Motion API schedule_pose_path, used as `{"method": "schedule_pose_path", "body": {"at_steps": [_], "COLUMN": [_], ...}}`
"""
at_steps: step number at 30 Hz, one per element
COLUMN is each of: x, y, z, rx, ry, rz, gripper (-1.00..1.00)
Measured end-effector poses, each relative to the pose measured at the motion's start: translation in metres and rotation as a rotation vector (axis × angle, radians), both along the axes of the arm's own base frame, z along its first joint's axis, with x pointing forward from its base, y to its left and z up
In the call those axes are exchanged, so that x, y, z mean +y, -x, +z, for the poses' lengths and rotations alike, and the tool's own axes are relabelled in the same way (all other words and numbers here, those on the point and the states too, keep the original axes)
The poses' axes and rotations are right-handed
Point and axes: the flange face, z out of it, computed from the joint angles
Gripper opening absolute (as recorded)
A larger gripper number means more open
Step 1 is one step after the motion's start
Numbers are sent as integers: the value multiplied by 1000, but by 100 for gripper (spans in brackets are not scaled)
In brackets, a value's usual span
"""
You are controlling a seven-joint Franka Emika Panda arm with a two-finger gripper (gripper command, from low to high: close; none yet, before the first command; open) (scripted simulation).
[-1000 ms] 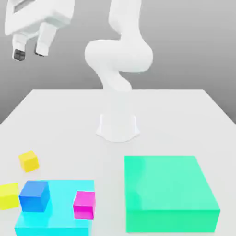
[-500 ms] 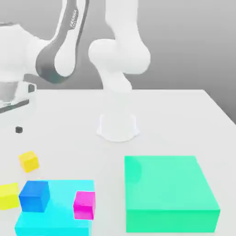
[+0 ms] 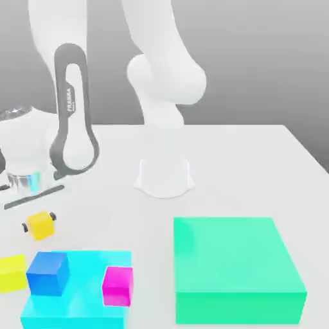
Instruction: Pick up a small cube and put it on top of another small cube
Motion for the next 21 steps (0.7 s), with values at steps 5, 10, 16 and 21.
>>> {"method": "schedule_pose_path", "body": {"at_steps": [5, 10, 16, 21], "x": [-1, 1, 39, 105], "y": [-1, -8, -129, -220], "z": [13, 58, 115, 170], "rx": [-1, -2, -4, -2], "ry": [0, -1, -2, -1], "rz": [0, 34, 540, 975], "gripper": [-100, -100, -100, -100]}}
